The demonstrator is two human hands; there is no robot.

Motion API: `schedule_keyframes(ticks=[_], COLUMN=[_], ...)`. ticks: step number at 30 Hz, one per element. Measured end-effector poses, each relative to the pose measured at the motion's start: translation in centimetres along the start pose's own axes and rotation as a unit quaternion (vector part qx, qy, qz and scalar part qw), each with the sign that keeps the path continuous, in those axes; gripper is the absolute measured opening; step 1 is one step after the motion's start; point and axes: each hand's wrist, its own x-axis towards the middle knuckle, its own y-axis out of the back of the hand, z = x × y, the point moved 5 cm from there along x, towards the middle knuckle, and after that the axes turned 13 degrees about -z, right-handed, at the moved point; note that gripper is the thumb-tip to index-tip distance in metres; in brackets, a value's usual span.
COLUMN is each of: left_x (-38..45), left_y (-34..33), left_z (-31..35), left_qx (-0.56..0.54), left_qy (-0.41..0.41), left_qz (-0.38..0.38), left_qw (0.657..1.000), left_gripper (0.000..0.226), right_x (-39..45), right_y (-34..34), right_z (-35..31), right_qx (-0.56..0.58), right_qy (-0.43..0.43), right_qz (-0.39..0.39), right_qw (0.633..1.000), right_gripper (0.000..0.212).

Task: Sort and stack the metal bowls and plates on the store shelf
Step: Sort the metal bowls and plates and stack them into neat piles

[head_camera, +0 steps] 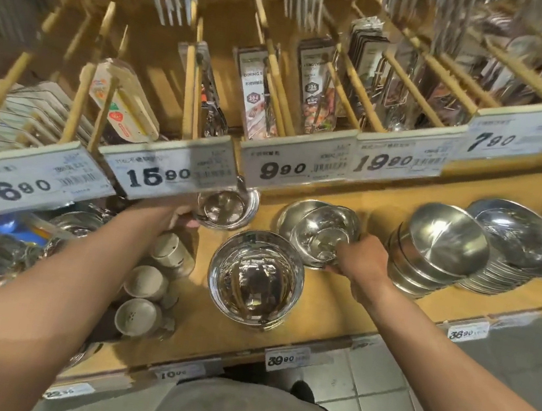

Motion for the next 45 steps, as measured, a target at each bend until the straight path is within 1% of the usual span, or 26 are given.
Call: schedule_keyframes(ticks=[2, 4, 6, 8, 12, 14, 19, 22, 23, 26, 29, 32, 34, 37, 41, 45], left_x=[-1.0, -2.4, -3.7, -5.2, -7.8, -9.1, -12.6, -15.6, -16.5, -18.9, -20.7, -22.3, -23.3, -24.7, -25.2, -25.0], left_y=[-0.4, -0.9, -1.3, -1.2, -0.3, -0.1, -0.8, -2.7, -3.4, -5.8, -7.9, -10.2, -12.3, -16.0, -20.6, -24.5], left_z=[0.3, 0.9, 1.3, 1.4, 2.0, 2.1, 1.9, 2.1, 2.2, 2.3, 2.7, 3.2, 3.1, 3.0, 2.6, 3.4], left_qx=[0.006, 0.016, 0.021, 0.023, -0.003, -0.021, -0.069, -0.110, -0.125, -0.162, -0.168, -0.169, -0.166, -0.165, -0.166, -0.128], left_qy=[0.022, 0.034, 0.031, 0.027, 0.013, 0.017, 0.000, -0.038, -0.045, -0.057, -0.072, -0.075, -0.067, -0.062, -0.054, -0.056], left_qz=[0.021, 0.040, 0.042, 0.047, 0.078, 0.072, 0.058, 0.064, 0.059, 0.017, -0.015, -0.035, -0.078, -0.125, -0.150, -0.160], left_qw=[1.000, 0.998, 0.998, 0.998, 0.997, 0.997, 0.996, 0.991, 0.989, 0.985, 0.983, 0.982, 0.981, 0.976, 0.973, 0.977], left_gripper=[0.018, 0.010, 0.025, 0.029, 0.018, 0.015, 0.026, 0.015, 0.015, 0.030, 0.024, 0.023, 0.027, 0.022, 0.018, 0.022], right_x=[-0.2, -0.5, -1.0, -1.5, -2.8, -3.5, -6.1, -8.0, -8.9, -11.1, -13.4, -15.9, -17.7, -19.6, -21.3, -21.4], right_y=[0.2, 0.6, 1.0, 1.1, 1.9, 2.5, 4.0, 5.0, 5.4, 7.2, 9.7, 12.6, 14.2, 17.1, 20.4, 23.6], right_z=[-0.2, -0.9, -1.7, -2.3, -3.2, -3.8, -4.5, -4.3, -4.1, -3.2, -1.9, -0.1, 1.5, 4.0, 7.3, 10.1], right_qx=[0.001, -0.030, -0.036, 0.024, 0.110, 0.137, 0.179, 0.188, 0.182, 0.181, 0.183, 0.197, 0.212, 0.225, 0.228, 0.244], right_qy=[0.023, 0.042, 0.061, 0.084, 0.119, 0.138, 0.149, 0.153, 0.155, 0.159, 0.157, 0.154, 0.148, 0.120, 0.096, 0.090], right_qz=[0.001, 0.008, 0.012, -0.001, -0.035, -0.056, -0.125, -0.151, -0.151, -0.148, -0.147, -0.118, -0.107, -0.077, -0.058, -0.055], right_qw=[1.000, 0.999, 0.997, 0.996, 0.986, 0.979, 0.964, 0.958, 0.959, 0.959, 0.959, 0.961, 0.960, 0.964, 0.967, 0.964], right_gripper=[0.027, 0.028, 0.028, 0.024, 0.022, 0.023, 0.026, 0.016, 0.013, 0.016, 0.012, 0.017, 0.018, 0.019, 0.023, 0.021])
